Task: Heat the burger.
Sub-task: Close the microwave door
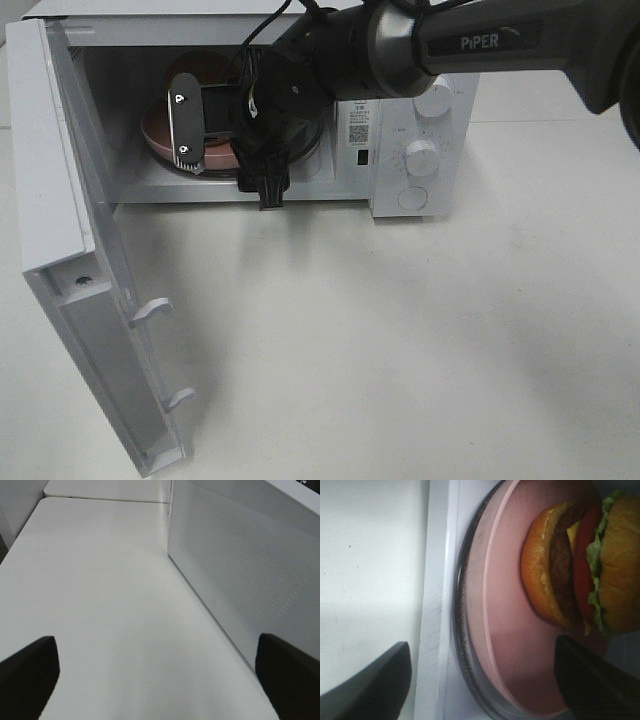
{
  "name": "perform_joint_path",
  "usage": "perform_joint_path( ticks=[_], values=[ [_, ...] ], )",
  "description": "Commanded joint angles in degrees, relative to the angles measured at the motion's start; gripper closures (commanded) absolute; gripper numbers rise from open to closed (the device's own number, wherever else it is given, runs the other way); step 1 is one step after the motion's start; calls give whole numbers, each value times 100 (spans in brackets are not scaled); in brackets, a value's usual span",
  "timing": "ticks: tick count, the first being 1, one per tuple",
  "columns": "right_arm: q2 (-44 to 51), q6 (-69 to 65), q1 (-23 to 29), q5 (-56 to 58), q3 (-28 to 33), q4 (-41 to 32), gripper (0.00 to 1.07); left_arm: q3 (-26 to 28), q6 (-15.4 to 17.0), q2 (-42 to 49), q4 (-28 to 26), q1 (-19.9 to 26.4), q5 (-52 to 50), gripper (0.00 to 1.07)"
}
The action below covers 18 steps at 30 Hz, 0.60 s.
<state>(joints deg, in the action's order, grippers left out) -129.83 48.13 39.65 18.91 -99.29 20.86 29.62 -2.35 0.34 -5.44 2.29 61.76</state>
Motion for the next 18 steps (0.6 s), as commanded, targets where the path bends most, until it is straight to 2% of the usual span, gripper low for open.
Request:
perform_joint_path(
  ticks=[1, 13, 15, 18],
  values=[
    [229, -172, -29, -109, 281, 92, 31, 0, 17, 97, -17, -40, -46, 7],
    [951, -877, -29, -344, 1226, 241, 31, 0, 17, 97, -23, -40, -46, 7],
    [1295, -1100, -29, -309, 1604, 241, 31, 0, 17, 97, -23, -40, -46, 7],
    [1564, -1283, -29, -258, 1833, 235, 31, 0, 17, 97, -23, -40, -46, 7]
  ],
)
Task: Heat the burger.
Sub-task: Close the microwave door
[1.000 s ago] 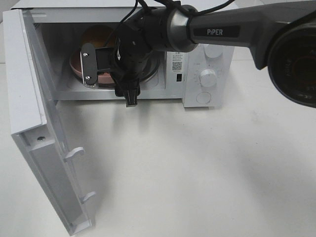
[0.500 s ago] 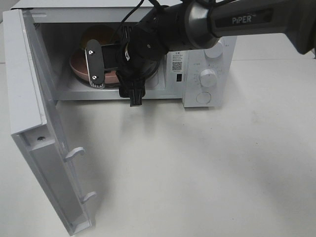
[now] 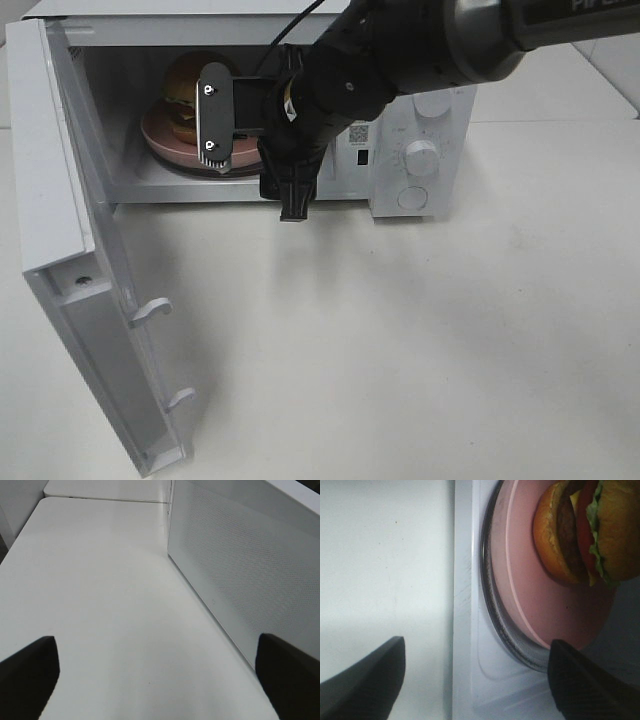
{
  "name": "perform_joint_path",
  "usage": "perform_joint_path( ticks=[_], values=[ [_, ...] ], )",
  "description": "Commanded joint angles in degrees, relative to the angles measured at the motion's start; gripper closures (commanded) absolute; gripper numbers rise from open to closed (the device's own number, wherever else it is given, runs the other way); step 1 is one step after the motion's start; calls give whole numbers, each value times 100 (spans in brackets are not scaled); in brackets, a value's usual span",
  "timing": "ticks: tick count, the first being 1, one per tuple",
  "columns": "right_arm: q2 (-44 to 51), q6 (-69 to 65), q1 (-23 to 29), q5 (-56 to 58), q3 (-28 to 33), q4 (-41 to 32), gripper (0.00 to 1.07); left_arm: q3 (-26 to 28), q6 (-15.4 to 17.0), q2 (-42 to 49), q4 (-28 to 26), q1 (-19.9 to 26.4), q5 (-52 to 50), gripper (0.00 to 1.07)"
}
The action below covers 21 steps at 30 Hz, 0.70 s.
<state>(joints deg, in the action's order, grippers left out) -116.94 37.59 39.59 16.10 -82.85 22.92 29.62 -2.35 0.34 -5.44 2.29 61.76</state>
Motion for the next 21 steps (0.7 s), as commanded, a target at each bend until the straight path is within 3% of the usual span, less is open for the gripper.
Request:
perform_joint_path(
  ticks=[1, 16, 21],
  values=[
    [275, -229, -23, 23, 189, 29, 31, 0, 17, 97, -23, -40, -46, 7],
    [1770, -2194, -23, 246, 1604, -17, 31, 0, 17, 97, -23, -40, -46, 7],
    [2349, -3306, -11, 384, 2320, -521, 31, 0, 17, 97, -23, -40, -46, 7]
  ],
)
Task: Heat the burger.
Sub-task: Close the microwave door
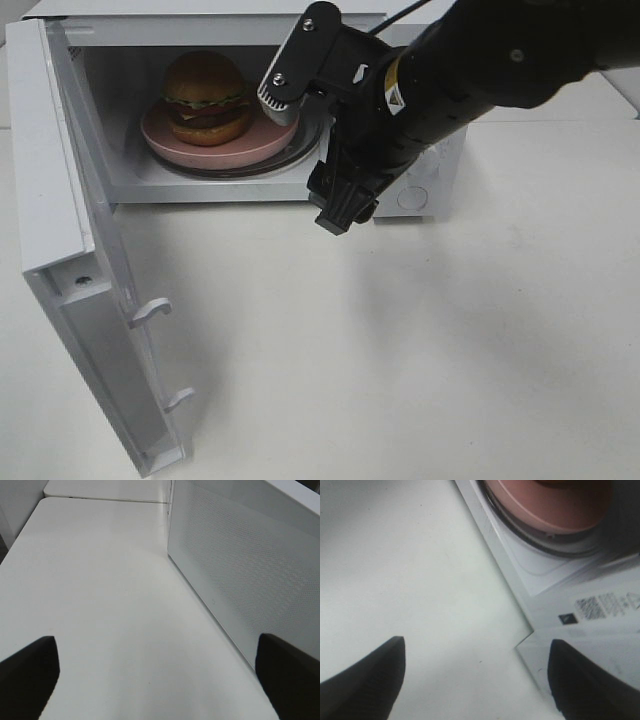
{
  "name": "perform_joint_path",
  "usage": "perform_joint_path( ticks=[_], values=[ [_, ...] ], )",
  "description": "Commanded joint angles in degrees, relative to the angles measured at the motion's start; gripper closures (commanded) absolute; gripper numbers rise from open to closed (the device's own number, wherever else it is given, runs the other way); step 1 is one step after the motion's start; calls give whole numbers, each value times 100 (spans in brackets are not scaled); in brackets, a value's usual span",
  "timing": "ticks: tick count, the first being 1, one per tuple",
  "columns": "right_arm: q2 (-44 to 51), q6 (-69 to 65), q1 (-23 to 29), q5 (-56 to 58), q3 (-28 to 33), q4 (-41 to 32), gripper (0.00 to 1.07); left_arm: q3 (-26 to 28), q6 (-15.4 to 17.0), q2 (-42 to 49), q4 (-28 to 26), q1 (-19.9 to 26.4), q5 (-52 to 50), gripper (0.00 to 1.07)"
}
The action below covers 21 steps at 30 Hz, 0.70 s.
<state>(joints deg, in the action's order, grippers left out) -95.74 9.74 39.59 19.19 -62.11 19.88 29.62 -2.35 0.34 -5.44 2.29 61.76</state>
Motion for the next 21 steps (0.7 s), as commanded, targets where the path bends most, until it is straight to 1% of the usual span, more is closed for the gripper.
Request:
perform_joint_path(
  ticks=[1, 3, 4, 6, 9, 11, 13, 15, 16, 17, 19, 21],
  values=[
    [229, -521, -11, 74, 246, -218, 31, 0, 17, 97, -23, -40, -46, 7],
    [476, -808, -11, 298, 527, -350, 31, 0, 17, 97, -23, -40, -46, 7],
    [476, -808, -11, 298, 527, -350, 31, 0, 17, 97, -23, -40, -46, 7],
    [768, -974, -11, 682, 773, -476, 31, 0, 17, 97, -23, -40, -46, 7],
    [951, -1169, -11, 911, 917, -579, 31, 0, 17, 97, -23, -40, -46, 7],
    [1238, -1421, -11, 1381, 1112, -733, 31, 0, 17, 97, -23, -40, -46, 7],
    [1346, -1467, -11, 1530, 1152, -745, 31, 0, 17, 97, -23, -40, -46, 7],
    [1673, -1610, -11, 2063, 1283, -745, 31, 0, 17, 97, -23, -40, -46, 7],
    [1673, -1610, -11, 2063, 1283, -745, 31, 0, 17, 97, -23, -40, -46, 7],
    [1919, -1627, -11, 2384, 1369, -745, 31, 0, 17, 97, -23, -40, -46, 7],
    [2063, -1639, -11, 2550, 1415, -751, 31, 0, 17, 97, -23, -40, -46, 7],
    [2487, -1656, -11, 2928, 1518, -865, 31, 0, 17, 97, -23, -40, -46, 7]
  ],
)
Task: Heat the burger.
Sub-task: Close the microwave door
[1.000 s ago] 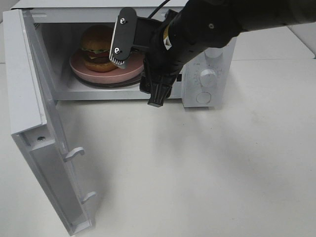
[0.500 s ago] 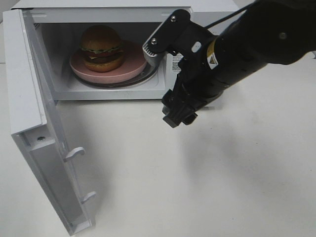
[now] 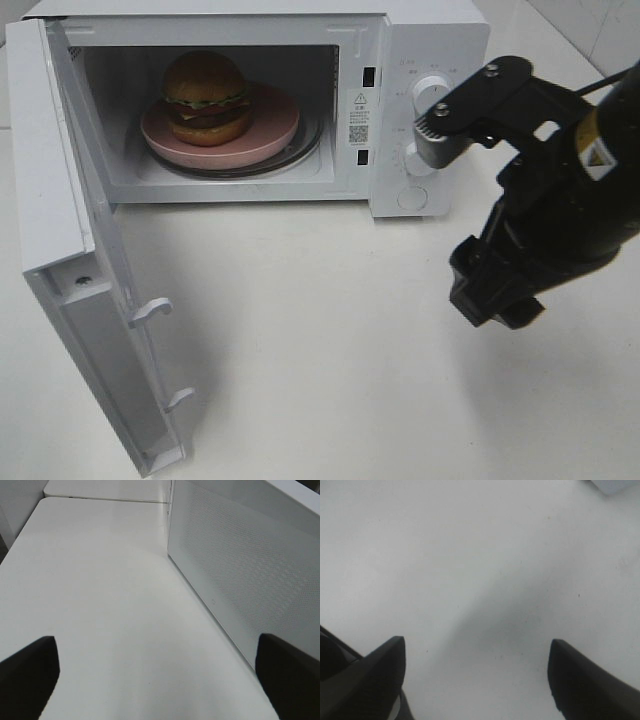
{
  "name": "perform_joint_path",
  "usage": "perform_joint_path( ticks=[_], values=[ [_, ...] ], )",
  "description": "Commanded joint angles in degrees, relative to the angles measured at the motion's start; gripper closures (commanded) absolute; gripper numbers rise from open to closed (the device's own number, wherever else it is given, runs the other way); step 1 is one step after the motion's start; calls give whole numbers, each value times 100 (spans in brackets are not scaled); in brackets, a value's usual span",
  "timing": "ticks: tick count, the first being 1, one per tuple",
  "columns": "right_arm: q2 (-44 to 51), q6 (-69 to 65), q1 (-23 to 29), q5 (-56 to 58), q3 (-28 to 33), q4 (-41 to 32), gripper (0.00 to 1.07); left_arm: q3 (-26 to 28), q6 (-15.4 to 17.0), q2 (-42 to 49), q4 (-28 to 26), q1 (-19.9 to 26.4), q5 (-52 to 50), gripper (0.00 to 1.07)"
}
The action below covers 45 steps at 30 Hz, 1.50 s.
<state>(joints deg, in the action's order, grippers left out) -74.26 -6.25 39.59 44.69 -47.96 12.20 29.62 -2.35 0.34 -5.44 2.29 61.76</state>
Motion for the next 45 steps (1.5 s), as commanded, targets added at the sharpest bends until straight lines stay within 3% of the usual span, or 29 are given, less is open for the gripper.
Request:
perform_joint_path(
  ticks=[1, 8, 19, 25, 31, 33, 37, 39, 45],
  values=[
    [338, -57, -11, 378, 103, -97, 31, 0, 17, 97, -23, -40, -46, 7],
    [1392, -92, -11, 1352, 241, -309, 31, 0, 17, 97, -23, -40, -46, 7],
    [2613, -126, -11, 1942, 327, -590, 31, 0, 17, 97, -23, -40, -46, 7],
    [3478, -241, -103, 1954, 796, -510, 31, 0, 17, 97, -23, -40, -46, 7],
    [4165, -212, -1020, 1879, 1329, -516, 31, 0, 17, 97, -23, -40, -46, 7],
    [4733, -206, -1570, 1725, 1599, -516, 31, 0, 17, 97, -23, -40, -46, 7],
    [4996, -206, -1776, 1650, 1662, -516, 31, 0, 17, 97, -23, -40, -46, 7],
    [5541, -201, -2235, 1455, 1788, -516, 31, 0, 17, 97, -23, -40, -46, 7],
    [6176, -52, -2762, 1249, 1908, -544, 31, 0, 17, 97, -23, -40, -46, 7]
  ],
)
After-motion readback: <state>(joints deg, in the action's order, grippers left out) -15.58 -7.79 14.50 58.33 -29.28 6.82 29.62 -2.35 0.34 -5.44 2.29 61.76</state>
